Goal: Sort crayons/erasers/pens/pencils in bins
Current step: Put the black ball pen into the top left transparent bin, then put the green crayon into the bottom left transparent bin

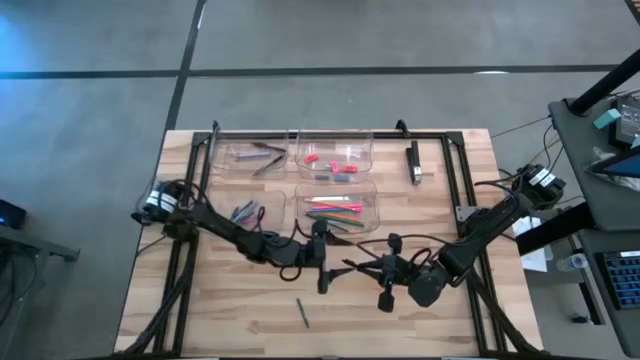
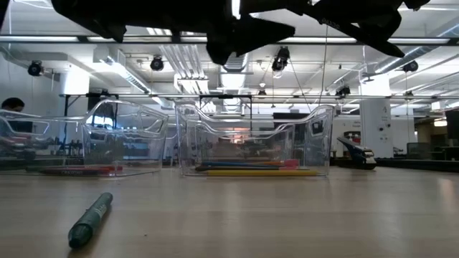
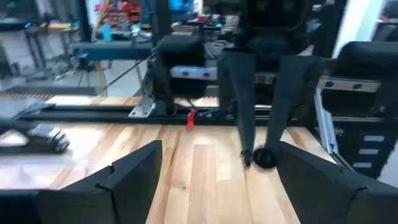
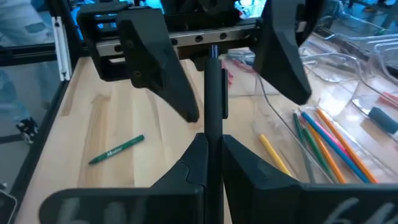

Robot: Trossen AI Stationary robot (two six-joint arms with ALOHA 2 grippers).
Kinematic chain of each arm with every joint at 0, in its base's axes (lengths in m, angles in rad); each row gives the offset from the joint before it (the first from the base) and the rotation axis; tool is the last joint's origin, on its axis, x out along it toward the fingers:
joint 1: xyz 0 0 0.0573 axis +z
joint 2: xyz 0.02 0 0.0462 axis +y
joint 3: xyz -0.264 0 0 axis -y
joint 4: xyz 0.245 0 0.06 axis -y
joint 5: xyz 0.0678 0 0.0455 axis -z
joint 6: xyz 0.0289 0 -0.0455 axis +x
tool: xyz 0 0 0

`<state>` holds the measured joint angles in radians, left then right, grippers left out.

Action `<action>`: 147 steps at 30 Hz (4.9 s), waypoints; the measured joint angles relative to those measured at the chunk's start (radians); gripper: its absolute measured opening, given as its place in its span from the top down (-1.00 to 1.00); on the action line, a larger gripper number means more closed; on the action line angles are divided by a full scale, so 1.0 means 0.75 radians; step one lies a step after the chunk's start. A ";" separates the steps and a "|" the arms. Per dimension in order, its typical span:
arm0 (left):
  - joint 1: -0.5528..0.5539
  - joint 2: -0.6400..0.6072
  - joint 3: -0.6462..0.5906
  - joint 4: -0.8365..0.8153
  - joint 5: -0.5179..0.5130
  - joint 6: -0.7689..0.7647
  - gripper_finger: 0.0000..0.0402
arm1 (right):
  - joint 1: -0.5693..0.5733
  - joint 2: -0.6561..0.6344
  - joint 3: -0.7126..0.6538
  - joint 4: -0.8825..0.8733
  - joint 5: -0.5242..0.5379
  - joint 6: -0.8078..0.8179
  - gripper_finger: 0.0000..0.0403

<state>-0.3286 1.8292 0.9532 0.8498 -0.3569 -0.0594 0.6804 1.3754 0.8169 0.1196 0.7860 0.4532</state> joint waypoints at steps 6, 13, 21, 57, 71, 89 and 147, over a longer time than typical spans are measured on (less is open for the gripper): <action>-0.001 0.020 0.032 0.004 0.112 0.125 -0.33 | 0.000 0.000 0.002 0.004 -0.012 0.001 0.91; -0.002 0.020 0.028 0.000 0.122 0.168 0.16 | 0.000 0.000 0.002 0.005 -0.012 0.003 0.91; -0.003 0.020 0.027 0.000 0.168 0.190 0.86 | 0.001 0.000 0.002 0.011 -0.022 -0.024 0.89; 0.346 -0.974 0.000 -2.066 -0.713 -0.403 0.85 | 0.179 -0.058 0.248 -0.576 0.059 0.095 -0.35; 0.855 -1.061 -0.135 -1.728 -0.233 -0.259 0.84 | 0.185 -0.058 0.245 -0.572 0.061 0.096 -0.34; 1.120 -1.253 -0.399 -1.510 -0.029 -0.355 0.22 | 0.201 -0.058 0.245 -0.571 0.061 0.096 -0.34; -0.429 0.127 0.268 -1.327 0.128 -0.146 -0.21 | 0.259 -0.057 0.220 -0.583 0.071 0.164 -0.33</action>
<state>-0.6507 1.9244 1.1539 -0.1452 -0.2606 -0.1690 0.8749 1.3323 0.9822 -0.3176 0.8391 0.5758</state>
